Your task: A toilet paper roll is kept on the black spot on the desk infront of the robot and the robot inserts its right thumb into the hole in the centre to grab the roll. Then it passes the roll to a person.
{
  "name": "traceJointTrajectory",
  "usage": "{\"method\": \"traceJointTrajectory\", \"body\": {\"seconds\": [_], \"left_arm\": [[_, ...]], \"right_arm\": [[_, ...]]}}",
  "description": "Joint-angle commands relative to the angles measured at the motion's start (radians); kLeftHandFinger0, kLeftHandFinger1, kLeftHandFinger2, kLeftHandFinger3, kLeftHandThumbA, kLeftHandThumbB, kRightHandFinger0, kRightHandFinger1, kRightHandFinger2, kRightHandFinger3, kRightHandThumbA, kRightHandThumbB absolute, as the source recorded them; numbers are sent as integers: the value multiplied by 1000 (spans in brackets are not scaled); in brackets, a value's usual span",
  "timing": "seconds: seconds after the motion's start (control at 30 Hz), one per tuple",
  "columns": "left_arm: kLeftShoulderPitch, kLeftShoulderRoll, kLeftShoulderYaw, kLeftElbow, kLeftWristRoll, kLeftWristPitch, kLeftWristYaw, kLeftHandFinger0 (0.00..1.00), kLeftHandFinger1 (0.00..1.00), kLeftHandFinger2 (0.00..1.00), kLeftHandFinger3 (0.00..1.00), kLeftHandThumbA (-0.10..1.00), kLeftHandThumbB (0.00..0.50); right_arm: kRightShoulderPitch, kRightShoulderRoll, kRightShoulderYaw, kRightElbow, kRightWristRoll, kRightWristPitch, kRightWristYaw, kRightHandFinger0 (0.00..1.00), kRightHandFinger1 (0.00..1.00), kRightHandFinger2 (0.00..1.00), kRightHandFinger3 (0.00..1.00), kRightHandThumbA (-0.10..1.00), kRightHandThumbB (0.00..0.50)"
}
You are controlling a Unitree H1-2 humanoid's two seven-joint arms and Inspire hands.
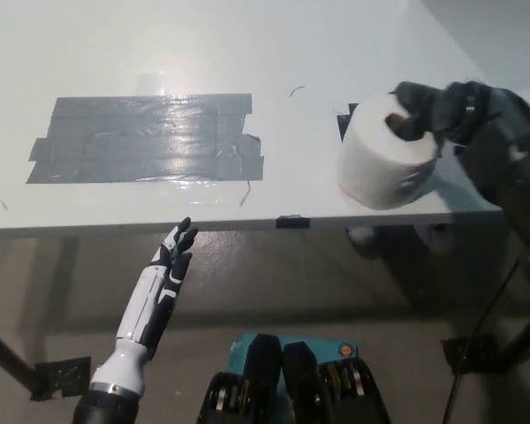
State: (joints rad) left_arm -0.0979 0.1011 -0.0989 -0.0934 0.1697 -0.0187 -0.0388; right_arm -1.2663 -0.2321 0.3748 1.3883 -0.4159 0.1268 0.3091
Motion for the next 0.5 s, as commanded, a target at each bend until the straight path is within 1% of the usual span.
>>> {"method": "traceJointTrajectory", "body": {"seconds": [0.0, 0.03, 0.07, 0.1, 0.13, 0.17, 0.2, 0.23, 0.27, 0.33, 0.37, 0.4, 0.43, 0.47], "left_arm": [[-21, 13, 8, -21, -6, -15, -10, 1000, 1000, 1000, 1000, 1000, 76], [-19, 13, 8, -23, -6, -17, -9, 1000, 1000, 1000, 1000, 1000, 75], [-13, 13, 8, -25, -11, -19, -11, 1000, 1000, 1000, 1000, 1000, 73], [-14, 10, 7, -22, -12, -20, -10, 1000, 1000, 1000, 1000, 1000, 72], [-11, 9, 7, -23, -11, -20, -9, 1000, 1000, 1000, 1000, 1000, 72], [-8, 9, 6, -24, -11, -22, -9, 1000, 1000, 1000, 1000, 1000, 72], [-6, 8, 6, -20, -13, -23, -8, 1000, 1000, 1000, 1000, 1000, 73], [0, 7, 6, -19, -13, -26, -6, 1000, 1000, 1000, 1000, 1000, 74], [6, 7, 7, -23, -15, -21, -7, 1000, 1000, 1000, 1000, 1000, 77], [9, 7, 5, -28, -14, -15, -9, 1000, 1000, 1000, 1000, 1000, 74], [13, 7, 4, -30, -11, -12, -9, 1000, 1000, 1000, 1000, 1000, 67], [15, 7, 4, -30, -7, -12, -7, 1000, 1000, 1000, 1000, 1000, 65], [14, 9, 4, -26, -6, -15, -7, 1000, 1000, 1000, 1000, 1000, 70], [13, 8, 4, -21, -8, -20, -6, 1000, 1000, 1000, 1000, 1000, 68]], "right_arm": [[75, -25, -316, 14, 322, 13, -47, 1, 417, 818, 785, -100, 230], [85, -26, -398, 13, 383, 12, -48, 0, 453, 895, 922, -100, 229], [114, -26, -597, 7, 568, 31, 6, 0, 415, 898, 1000, -100, 207], [124, -25, -678, 1, 629, 35, 32, 0, 341, 833, 1000, -100, 209], [137, -20, -739, -7, 675, 38, 59, 0, 332, 792, 878, -100, 211], [145, -17, -770, -11, 695, 43, 79, 0, 333, 784, 844, -100, 211], [155, -10, -821, -25, 730, 52, 122, 0, 325, 734, 847, -100, 203], [169, 3, -861, -47, 756, 61, 166, 0, 313, 696, 899, -100, 171], [180, 12, -888, -59, 772, 68, 186, 0, 319, 686, 966, -100, 149], [193, 26, -952, -78, 813, 105, 205, 0, 328, 696, 971, -100, 164], [205, 35, -971, -96, 825, 116, 227, 0, 325, 698, 960, -100, 151], [216, 49, -1025, -115, 867, 172, 238, 0, 349, 739, 1000, -100, 150], [227, 63, -1037, -148, 872, 182, 222, 0, 381, 768, 1000, -100, 184], [248, 89, -1061, -211, 893, 210, 202, 0, 393, 774, 1000, -100, 181]]}}
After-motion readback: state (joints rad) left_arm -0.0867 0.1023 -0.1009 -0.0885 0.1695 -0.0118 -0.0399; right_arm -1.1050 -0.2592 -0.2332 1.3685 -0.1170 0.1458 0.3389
